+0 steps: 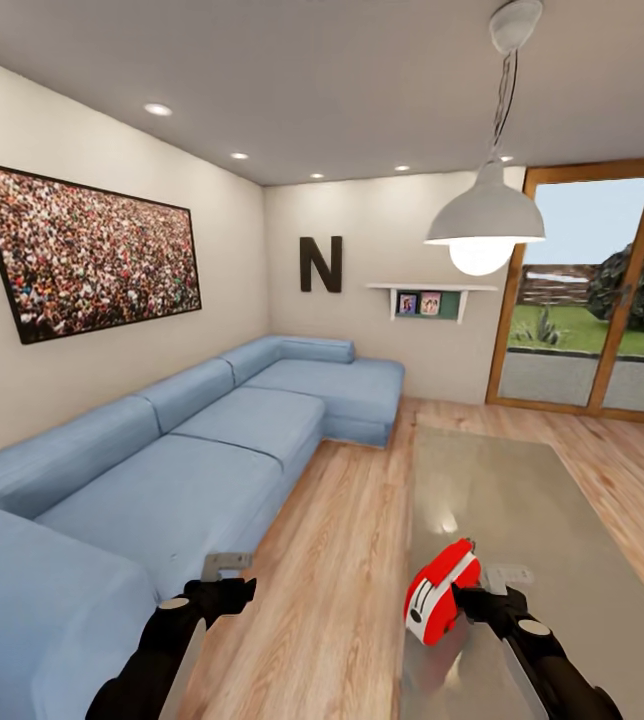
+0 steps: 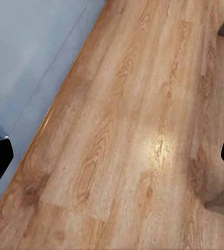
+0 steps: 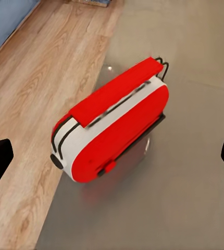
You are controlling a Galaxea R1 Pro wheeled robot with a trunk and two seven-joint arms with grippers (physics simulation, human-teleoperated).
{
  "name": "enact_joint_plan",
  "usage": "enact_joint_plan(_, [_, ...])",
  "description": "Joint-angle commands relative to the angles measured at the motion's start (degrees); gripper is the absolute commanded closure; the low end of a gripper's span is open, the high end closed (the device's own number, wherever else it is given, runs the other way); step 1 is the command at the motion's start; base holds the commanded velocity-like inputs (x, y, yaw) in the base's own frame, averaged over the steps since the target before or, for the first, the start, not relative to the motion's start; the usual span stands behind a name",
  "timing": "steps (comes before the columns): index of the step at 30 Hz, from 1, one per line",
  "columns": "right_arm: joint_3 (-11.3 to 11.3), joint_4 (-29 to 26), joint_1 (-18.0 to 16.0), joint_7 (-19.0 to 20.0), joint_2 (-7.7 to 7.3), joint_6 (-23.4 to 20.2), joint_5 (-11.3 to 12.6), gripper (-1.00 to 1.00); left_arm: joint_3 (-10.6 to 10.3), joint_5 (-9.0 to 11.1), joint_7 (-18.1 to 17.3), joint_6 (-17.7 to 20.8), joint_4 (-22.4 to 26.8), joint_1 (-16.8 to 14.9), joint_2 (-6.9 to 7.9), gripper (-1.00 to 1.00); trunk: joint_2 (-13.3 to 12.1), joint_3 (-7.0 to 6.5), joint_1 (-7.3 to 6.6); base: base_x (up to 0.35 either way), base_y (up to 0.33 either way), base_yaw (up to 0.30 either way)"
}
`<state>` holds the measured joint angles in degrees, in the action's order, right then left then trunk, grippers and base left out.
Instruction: Turn on the radio receiver that's on the table in the living room.
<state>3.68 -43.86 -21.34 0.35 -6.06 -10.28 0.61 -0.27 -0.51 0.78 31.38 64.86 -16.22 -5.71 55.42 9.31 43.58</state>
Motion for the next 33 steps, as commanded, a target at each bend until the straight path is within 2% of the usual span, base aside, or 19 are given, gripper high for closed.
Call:
enact_joint_plan(1, [0.0,0.0,0.01,0.0,0.0,0.0,0.0,-1.0,0.0,0.01,0.0,0.0,0.0,0.0,0.0,-1.0,-0.42,-0.19,-0.23,0.32,0.0,0.0])
enact_joint_plan(9, [0.01,0.0,0.02,0.0,0.0,0.0,0.0,-1.0,-0.01,-0.02,0.01,0.0,-0.07,0.0,0.0,-1.0,-3.63,-1.62,-1.98,0.328,0.0,0.0])
enact_joint_plan(11, [0.01,0.0,0.04,0.0,0.0,0.0,0.02,-1.0,-0.07,0.04,-0.04,-0.41,-0.02,-0.01,0.0,-1.0,-3.63,-1.62,-1.98,0.162,0.0,0.0])
enact_joint_plan(17, [0.01,0.04,0.04,0.0,0.0,0.02,0.06,-1.0,0.0,0.06,-0.08,-4.88,-0.07,0.06,-0.12,-1.0,-3.63,-1.62,-1.98,0.031,0.0,0.0])
enact_joint_plan(33, [0.03,0.17,0.07,-0.17,0.0,0.15,0.02,-1.0,0.0,0.05,-0.02,-5.45,-0.26,0.13,-0.09,-1.0,-3.63,-1.62,-1.98,0.023,0.0,0.0])
